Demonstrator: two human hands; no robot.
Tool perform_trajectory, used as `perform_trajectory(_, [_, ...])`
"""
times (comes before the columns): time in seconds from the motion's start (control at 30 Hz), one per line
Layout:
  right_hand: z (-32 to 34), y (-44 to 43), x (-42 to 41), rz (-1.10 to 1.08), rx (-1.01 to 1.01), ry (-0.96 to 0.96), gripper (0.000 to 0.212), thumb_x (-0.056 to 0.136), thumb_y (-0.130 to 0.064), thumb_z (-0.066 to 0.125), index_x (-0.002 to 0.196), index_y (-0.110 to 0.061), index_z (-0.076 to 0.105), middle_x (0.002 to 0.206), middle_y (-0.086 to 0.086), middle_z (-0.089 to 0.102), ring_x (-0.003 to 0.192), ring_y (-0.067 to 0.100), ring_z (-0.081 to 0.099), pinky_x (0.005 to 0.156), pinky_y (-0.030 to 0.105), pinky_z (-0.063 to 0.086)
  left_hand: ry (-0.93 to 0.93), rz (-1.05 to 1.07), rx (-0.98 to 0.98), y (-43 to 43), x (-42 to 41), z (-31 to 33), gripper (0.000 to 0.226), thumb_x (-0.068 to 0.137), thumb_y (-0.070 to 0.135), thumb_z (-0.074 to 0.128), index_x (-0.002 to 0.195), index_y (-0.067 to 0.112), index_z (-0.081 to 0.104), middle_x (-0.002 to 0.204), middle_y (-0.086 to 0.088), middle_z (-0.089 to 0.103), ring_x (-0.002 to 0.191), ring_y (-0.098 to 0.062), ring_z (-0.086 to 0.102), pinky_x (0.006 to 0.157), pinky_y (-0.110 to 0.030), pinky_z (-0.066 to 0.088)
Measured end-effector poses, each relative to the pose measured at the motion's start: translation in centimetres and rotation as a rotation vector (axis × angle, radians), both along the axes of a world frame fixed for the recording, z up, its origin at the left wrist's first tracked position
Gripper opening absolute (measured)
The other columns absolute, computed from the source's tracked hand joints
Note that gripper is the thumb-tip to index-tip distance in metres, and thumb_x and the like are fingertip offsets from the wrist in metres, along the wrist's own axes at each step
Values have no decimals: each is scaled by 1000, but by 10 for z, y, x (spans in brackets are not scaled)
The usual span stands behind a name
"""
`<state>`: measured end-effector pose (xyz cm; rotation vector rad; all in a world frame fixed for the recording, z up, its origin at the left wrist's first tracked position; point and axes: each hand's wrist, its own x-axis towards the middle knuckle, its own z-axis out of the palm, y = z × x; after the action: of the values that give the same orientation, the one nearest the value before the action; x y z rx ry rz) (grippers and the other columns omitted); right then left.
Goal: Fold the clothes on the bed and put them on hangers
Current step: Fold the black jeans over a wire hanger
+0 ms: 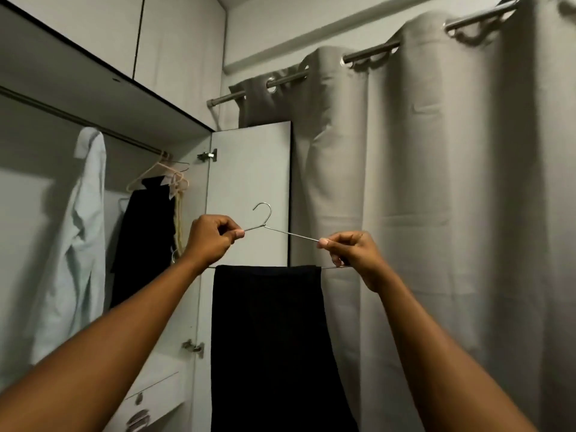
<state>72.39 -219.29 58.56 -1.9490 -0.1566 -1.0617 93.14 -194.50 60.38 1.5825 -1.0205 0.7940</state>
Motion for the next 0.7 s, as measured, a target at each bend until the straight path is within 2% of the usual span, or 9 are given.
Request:
perform_trajectory(0.1, [6, -7, 68, 133, 107, -52, 21, 94, -12, 71, 94, 9, 73, 60, -10, 65, 52, 8, 41, 54, 20, 33, 38, 54, 5, 2, 38, 13, 5, 84, 7, 81, 80, 7, 77, 68, -3, 71, 58, -5, 62, 64, -22, 53])
perform_trajectory(0.2, [25, -4, 131, 174, 113, -85, 17, 93, -12, 73, 89, 4, 76, 73, -4, 75, 50, -1, 44, 52, 17, 34, 61, 106, -3, 10, 82, 29, 9, 84, 6, 80, 77, 11, 76, 69, -6, 72, 60, -7, 64, 66, -25, 53])
perform_trajectory(0.27, [39, 2, 172, 186, 122, -131, 14, 92, -11, 75, 87, 2, 77, 62, -10, 70, 46, -3, 48, 51, 11, 36, 54, 161, -10, 17, 111, 40, 12, 84, 9, 81, 76, 17, 76, 74, -4, 74, 64, -7, 67, 69, -24, 52])
perform_trajectory(0.33, [55, 14, 209, 191, 130, -174, 13, 91, -11, 76, 86, 0, 78, 55, -14, 65, 47, -4, 54, 49, 7, 36, 64, 232, -27, 25, 137, 51, 3, 87, 15, 80, 85, 17, 79, 82, 0, 76, 73, -3, 67, 71, -19, 50])
perform_trajectory(0.4, [71, 27, 247, 193, 129, -205, 11, 91, -14, 77, 84, -6, 79, 62, -13, 70, 54, -5, 60, 52, 9, 38, 74, 309, -60, 36, 166, 62, 11, 90, 21, 77, 100, 17, 80, 94, 2, 77, 85, -5, 67, 78, -21, 50])
perform_trajectory(0.47, [87, 37, 280, 181, 146, -240, 10, 90, -15, 78, 81, -10, 80, 73, -8, 76, 67, -4, 67, 62, 16, 45, 97, 351, -90, 50, 192, 70, 27, 93, 24, 74, 119, 16, 74, 110, 0, 74, 101, -14, 67, 85, -24, 47])
perform_trajectory(0.53, [103, 48, 315, 159, 166, -272, 11, 89, -15, 79, 79, -11, 80, 79, -2, 77, 80, 4, 71, 74, 25, 50, 132, 390, -112, 68, 221, 76, 40, 96, 29, 70, 133, 15, 65, 119, -2, 69, 113, -21, 64, 90, -27, 46])
perform_trajectory(0.63, [132, 62, 355, 100, 176, -320, 13, 87, -18, 81, 78, -8, 79, 60, -8, 69, 68, 12, 64, 81, 31, 53, 155, 405, -65, 87, 263, 90, 41, 99, 37, 64, 133, 14, 62, 113, -1, 65, 115, -26, 62, 90, -29, 44])
perform_trajectory(0.7, [149, 71, 385, 43, 194, -373, 16, 86, -19, 82, 78, -6, 79, 67, -1, 72, 73, 15, 67, 77, 32, 53, 150, 384, -12, 94, 298, 99, 40, 100, 42, 61, 129, 14, 64, 115, -4, 67, 113, -28, 63, 94, -34, 47])
